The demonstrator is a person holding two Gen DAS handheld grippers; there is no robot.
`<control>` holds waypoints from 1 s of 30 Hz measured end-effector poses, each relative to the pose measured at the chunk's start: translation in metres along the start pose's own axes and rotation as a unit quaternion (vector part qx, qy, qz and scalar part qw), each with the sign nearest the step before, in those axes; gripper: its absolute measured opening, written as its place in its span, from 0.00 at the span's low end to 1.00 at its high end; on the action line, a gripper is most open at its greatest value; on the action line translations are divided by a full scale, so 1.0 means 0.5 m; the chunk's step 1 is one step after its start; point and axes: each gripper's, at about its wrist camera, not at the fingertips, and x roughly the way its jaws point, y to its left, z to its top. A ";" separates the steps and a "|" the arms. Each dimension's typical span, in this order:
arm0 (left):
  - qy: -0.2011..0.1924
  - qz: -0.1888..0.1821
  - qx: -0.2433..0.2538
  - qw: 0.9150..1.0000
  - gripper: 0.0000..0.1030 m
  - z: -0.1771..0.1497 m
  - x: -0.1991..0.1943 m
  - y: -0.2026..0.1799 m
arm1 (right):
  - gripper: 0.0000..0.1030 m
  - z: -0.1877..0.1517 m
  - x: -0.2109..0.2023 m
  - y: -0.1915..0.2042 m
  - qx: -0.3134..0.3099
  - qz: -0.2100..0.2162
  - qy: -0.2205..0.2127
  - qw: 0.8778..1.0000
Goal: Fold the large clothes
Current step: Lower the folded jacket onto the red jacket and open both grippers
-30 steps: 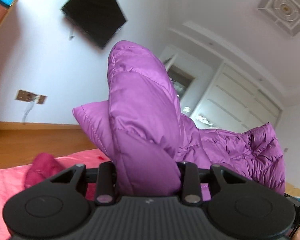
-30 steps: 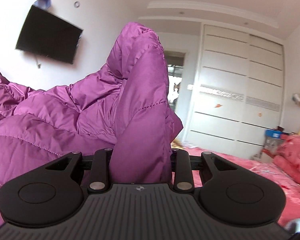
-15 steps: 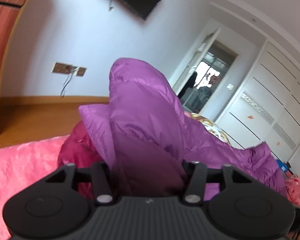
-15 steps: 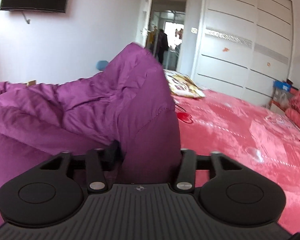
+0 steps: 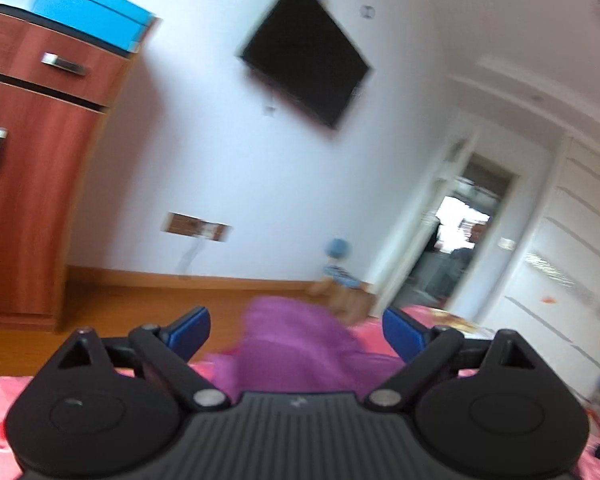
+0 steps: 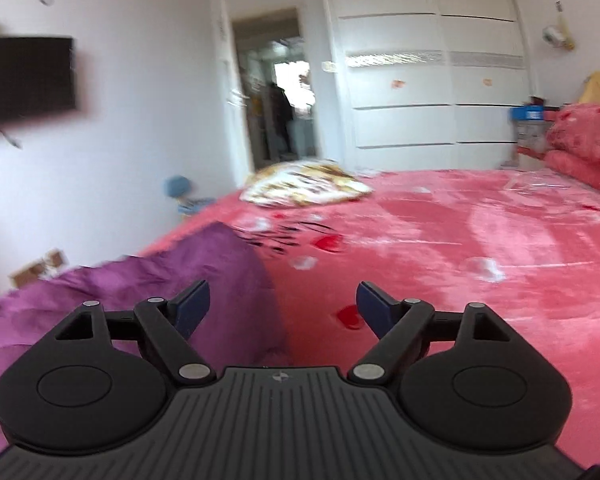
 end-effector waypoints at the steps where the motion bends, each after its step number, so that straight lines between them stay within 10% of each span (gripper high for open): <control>1: 0.007 -0.030 -0.002 1.000 0.90 -0.004 0.000 -0.011 | 0.98 -0.004 -0.001 0.007 0.001 0.017 0.000 1.000; 5: 0.047 -0.121 -0.004 0.992 0.97 -0.036 0.026 -0.034 | 0.98 -0.021 -0.004 0.035 0.003 0.065 0.041 0.997; 11: 0.087 0.009 0.064 0.994 0.94 -0.106 0.095 -0.005 | 1.00 -0.079 0.080 0.014 -0.008 -0.005 0.115 0.993; 15: 0.075 0.060 0.004 0.995 0.94 -0.102 0.104 0.063 | 1.00 -0.107 0.095 -0.033 0.054 0.011 0.130 0.990; 19: 0.069 0.066 -0.040 0.995 0.94 -0.104 0.090 0.096 | 1.00 -0.104 0.089 -0.047 0.082 0.019 0.133 0.988; 30: 0.023 0.021 0.078 0.996 0.98 -0.068 -0.044 -0.053 | 1.00 -0.064 -0.114 -0.078 0.097 -0.009 0.047 0.994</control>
